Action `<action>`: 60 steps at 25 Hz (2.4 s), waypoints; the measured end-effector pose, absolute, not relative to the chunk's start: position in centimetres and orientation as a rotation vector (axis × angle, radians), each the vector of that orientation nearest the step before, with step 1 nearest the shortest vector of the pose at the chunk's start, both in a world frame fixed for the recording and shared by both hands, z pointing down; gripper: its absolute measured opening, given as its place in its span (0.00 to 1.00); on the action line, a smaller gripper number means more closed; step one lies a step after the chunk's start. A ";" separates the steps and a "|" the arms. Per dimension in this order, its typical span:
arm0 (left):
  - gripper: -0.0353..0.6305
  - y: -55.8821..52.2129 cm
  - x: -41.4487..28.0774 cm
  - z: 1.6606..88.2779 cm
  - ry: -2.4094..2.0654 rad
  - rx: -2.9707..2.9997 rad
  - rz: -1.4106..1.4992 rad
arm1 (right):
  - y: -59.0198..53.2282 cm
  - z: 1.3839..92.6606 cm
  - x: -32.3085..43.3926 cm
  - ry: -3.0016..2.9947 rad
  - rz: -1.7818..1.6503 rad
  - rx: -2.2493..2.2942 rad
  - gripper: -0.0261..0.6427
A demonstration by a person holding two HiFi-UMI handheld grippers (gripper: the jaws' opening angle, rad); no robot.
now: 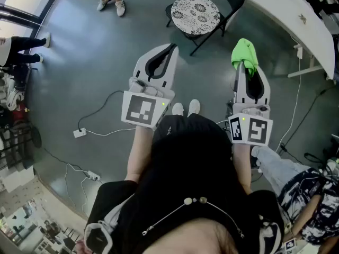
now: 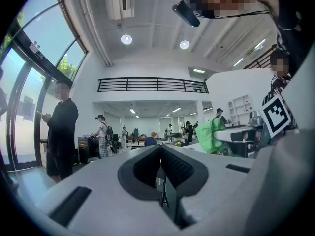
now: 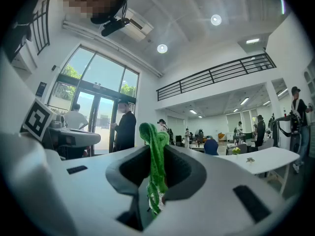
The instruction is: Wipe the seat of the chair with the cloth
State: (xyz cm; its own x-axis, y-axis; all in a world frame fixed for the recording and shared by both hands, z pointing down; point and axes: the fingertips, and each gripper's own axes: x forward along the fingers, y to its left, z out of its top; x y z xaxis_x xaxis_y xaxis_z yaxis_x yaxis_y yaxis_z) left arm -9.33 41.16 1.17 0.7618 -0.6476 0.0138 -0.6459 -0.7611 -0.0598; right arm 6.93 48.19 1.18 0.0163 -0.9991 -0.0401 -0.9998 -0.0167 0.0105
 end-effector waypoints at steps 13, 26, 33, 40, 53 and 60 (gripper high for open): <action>0.06 41.1 -9.4 1.0 1.101 -2.905 -0.056 | 48.1 1.2 7.8 2.179 0.030 -2.223 0.16; 0.06 38.8 -10.0 0.7 1.275 -2.811 -0.074 | 47.9 1.4 15.1 2.111 -0.013 -2.217 0.17; 0.06 37.6 -10.8 1.7 1.384 -2.785 -0.078 | 46.4 4.2 19.7 2.066 -0.114 -2.270 0.17; 0.06 31.9 -10.6 2.2 1.414 -2.785 -0.037 | 41.2 4.6 20.3 2.094 -0.089 -2.294 0.17; 0.06 11.4 -9.4 4.6 1.305 -2.881 -0.045 | 19.2 6.7 15.9 2.329 -0.045 -2.292 0.17; 0.06 4.0 -9.0 7.6 1.248 -2.929 -0.105 | 7.8 12.3 14.0 2.614 -0.008 -2.280 0.17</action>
